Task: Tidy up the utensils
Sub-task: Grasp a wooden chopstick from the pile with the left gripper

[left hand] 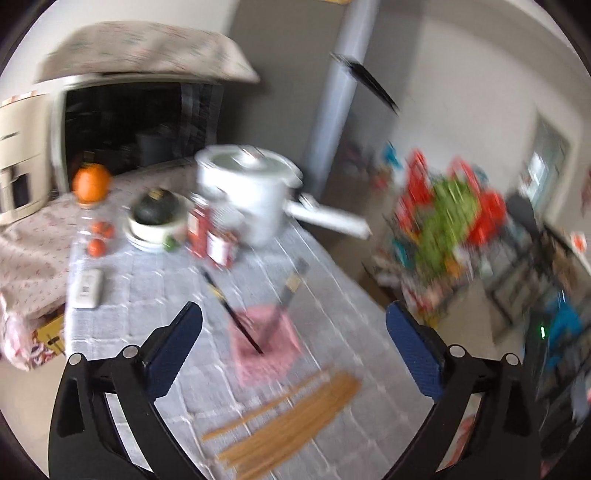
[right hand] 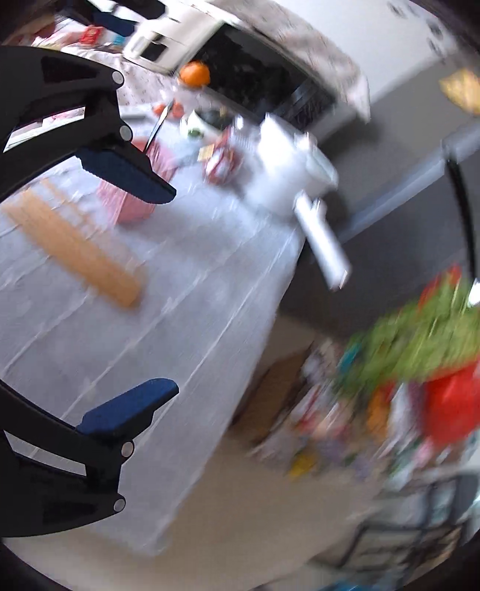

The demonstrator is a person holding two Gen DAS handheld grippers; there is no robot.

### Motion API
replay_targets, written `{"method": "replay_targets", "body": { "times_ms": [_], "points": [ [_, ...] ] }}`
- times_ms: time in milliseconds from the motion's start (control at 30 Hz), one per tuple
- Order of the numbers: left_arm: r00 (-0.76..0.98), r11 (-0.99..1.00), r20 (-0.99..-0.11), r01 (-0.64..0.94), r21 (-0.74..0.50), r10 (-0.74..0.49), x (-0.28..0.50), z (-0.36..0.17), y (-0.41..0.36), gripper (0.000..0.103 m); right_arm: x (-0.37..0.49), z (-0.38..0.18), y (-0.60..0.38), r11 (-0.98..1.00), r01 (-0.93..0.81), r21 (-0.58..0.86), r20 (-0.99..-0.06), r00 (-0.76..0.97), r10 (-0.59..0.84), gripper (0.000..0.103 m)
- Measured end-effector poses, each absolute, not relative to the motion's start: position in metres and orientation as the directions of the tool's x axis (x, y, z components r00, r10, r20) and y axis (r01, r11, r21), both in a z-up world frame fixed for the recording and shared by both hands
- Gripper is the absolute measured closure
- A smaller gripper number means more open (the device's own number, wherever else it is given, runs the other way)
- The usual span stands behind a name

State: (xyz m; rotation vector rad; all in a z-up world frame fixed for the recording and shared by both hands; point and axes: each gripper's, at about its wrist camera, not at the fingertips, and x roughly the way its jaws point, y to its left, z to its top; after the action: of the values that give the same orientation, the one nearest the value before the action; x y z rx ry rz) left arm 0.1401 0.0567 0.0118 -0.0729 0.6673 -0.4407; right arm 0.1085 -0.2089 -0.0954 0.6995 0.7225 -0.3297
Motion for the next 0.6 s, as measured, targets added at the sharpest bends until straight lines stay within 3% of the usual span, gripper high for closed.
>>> {"method": "replay_targets", "body": {
  "times_ms": [167,333,400,467,533,600],
  "points": [
    [0.578,0.864,-0.696,0.489,-0.123,-0.426,0.134,-0.023,0.007,0.007,0.080,-0.134,-0.252,0.630,0.624,0.463,-0.802,0.597,-0.003,0.010],
    [0.465,0.819,-0.826,0.573,0.008,-0.318,0.150,-0.058,-0.053,0.008,0.072,-0.169,-0.270,0.523,0.688,0.502,-0.842,0.527,0.115,0.010],
    [0.435,0.802,-0.866,0.594,0.070,-0.247,0.161,-0.071,-0.077,0.016,0.070,-0.173,-0.270,0.508,0.692,0.513,-0.843,0.517,0.147,0.010],
    [0.382,0.776,-0.908,0.620,0.113,-0.173,0.174,-0.088,-0.097,0.042,0.071,-0.173,-0.268,0.507,0.683,0.526,-0.840,0.513,0.179,0.010],
    [0.318,0.747,-0.946,0.643,0.168,-0.061,0.191,-0.112,-0.117,0.061,0.072,-0.173,-0.264,0.514,0.671,0.535,-0.837,0.506,0.209,0.010],
    [0.289,0.723,-0.957,0.659,0.208,0.012,0.200,-0.132,-0.129,0.068,0.073,-0.173,-0.262,0.513,0.659,0.550,-0.829,0.503,0.243,0.010]
  ]
}}
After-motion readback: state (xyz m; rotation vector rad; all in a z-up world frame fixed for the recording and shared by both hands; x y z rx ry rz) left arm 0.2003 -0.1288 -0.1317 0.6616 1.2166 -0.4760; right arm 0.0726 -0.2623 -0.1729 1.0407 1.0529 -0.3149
